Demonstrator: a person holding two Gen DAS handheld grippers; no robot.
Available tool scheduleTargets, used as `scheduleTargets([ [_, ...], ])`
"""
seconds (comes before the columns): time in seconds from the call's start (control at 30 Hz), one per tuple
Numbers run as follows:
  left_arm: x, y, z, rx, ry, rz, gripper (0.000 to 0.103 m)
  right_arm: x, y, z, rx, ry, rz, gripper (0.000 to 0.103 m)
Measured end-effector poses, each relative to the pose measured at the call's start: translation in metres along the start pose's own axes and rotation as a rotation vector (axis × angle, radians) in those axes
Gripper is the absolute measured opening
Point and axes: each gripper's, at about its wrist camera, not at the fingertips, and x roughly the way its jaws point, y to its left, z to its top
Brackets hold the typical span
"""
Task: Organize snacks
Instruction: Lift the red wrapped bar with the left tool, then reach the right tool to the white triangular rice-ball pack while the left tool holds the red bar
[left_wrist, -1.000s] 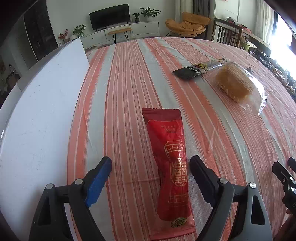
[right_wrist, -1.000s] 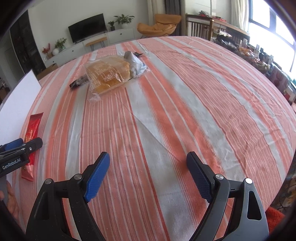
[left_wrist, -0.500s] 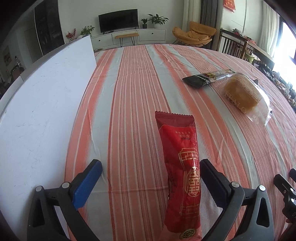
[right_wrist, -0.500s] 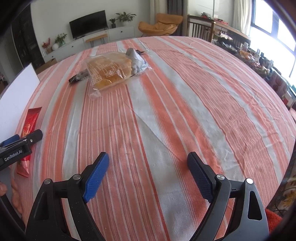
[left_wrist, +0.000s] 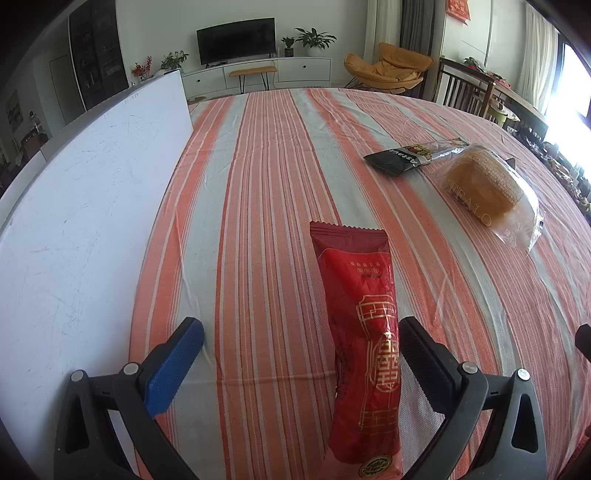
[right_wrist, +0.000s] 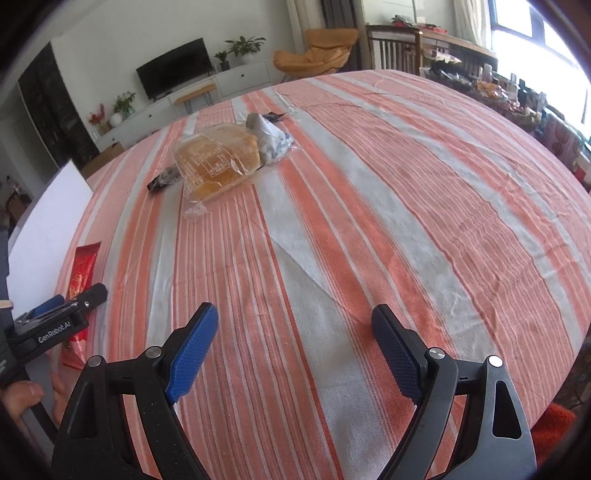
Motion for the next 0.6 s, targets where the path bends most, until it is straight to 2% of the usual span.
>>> scheduleTargets([
  [0.07, 0.0, 0.0, 0.0, 0.0, 0.0, 0.0, 0.103, -0.012, -0.028, 0.01, 0.152, -0.072, 0.034, 0.087],
  [0.13, 0.001, 0.0, 0.0, 0.0, 0.0, 0.0, 0.103, -0.015, -0.047, 0.026, 0.221, -0.111, 0.015, 0.089],
  [0.27, 0.0, 0.0, 0.0, 0.0, 0.0, 0.0, 0.103, -0.001, -0.051, 0.085, 0.141, -0.126, -0.038, 0.087],
  [0.4, 0.0, 0.0, 0.0, 0.0, 0.0, 0.0, 0.103, 0.046, -0.042, 0.135, 0.074, -0.07, -0.109, 0.087],
  [0.5, 0.0, 0.0, 0.0, 0.0, 0.0, 0.0, 0.103, 0.086, -0.025, 0.142, -0.001, 0.005, -0.118, 0.086],
  [0.6, 0.0, 0.0, 0.0, 0.0, 0.0, -0.001, 0.103, 0.109, 0.001, 0.128, -0.094, 0.052, -0.051, 0.086],
])
